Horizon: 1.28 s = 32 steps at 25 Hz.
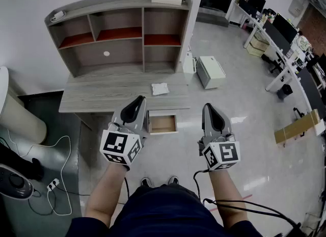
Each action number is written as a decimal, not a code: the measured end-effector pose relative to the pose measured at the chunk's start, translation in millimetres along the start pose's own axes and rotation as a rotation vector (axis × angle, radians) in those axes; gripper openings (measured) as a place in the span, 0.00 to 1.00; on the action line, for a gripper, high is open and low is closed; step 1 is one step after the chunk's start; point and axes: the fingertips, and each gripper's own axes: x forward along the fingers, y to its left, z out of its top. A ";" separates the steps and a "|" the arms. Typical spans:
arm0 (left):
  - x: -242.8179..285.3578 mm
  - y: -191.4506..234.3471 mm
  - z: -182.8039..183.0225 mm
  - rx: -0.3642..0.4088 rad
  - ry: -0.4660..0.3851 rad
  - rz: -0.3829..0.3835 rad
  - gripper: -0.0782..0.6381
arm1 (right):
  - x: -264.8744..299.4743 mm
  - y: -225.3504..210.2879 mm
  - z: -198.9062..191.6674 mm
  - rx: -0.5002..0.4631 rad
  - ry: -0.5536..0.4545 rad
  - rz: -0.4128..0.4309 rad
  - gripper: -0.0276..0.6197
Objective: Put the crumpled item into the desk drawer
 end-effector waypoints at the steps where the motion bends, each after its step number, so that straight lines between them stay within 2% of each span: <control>1: -0.2 -2.9 0.4 0.003 0.001 0.001 0.15 | -1.3 -1.7 1.0 0.001 0.000 0.003 0.05; 8: 6.3 -19.1 -0.5 0.011 0.016 0.022 0.15 | -5.3 -16.4 -4.5 0.026 0.013 0.034 0.05; 14: 14.0 -30.7 -2.7 0.030 0.030 0.078 0.15 | -3.7 -35.3 -4.0 0.070 -0.017 0.086 0.05; 21: 15.6 -50.7 -12.0 0.060 0.064 0.138 0.15 | 2.2 -52.8 -16.7 0.086 0.002 0.151 0.05; 27: 17.9 -43.3 -20.9 0.050 0.087 0.175 0.15 | 14.1 -51.4 -30.4 0.091 0.039 0.186 0.05; 32: 36.8 -25.6 -34.4 0.044 0.104 0.159 0.15 | 33.9 -50.0 -39.2 0.077 0.048 0.189 0.05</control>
